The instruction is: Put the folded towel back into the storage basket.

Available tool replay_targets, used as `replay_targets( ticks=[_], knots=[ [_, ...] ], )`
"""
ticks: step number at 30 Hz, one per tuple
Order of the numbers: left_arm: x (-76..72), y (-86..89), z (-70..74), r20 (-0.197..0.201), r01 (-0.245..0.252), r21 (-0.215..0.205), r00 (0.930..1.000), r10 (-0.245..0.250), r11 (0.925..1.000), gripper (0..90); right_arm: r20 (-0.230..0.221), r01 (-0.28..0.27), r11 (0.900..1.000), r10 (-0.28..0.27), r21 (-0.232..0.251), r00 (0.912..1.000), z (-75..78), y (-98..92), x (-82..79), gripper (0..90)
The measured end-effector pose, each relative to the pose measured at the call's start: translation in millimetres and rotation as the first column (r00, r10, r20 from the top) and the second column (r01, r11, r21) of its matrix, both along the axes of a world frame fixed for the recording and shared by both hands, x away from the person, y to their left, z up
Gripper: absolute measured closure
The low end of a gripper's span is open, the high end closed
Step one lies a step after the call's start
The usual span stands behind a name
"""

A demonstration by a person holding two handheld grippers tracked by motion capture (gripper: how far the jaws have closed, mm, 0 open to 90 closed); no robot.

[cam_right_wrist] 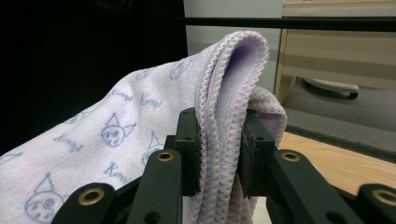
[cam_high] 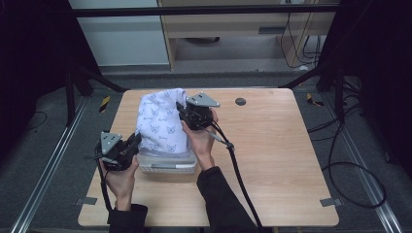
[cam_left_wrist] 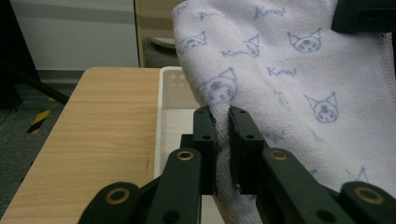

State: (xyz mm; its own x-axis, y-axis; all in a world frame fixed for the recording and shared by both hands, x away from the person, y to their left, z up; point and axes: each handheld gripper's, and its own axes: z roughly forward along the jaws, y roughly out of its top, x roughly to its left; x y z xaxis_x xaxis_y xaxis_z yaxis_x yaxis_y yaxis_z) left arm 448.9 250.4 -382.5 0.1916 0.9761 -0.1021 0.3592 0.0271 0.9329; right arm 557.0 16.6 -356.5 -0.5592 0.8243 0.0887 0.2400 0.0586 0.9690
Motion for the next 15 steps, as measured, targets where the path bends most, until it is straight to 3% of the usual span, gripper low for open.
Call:
replay_targets(
  ticks=[15],
  knots=[
    [12.3,1.4,-16.4,-0.041,-0.004,0.029,0.9992,0.005,0.9996,81.7,-0.035,0.001,0.999,-0.002,-0.033,0.9994,-18.6,7.4,13.0,72.9]
  ],
)
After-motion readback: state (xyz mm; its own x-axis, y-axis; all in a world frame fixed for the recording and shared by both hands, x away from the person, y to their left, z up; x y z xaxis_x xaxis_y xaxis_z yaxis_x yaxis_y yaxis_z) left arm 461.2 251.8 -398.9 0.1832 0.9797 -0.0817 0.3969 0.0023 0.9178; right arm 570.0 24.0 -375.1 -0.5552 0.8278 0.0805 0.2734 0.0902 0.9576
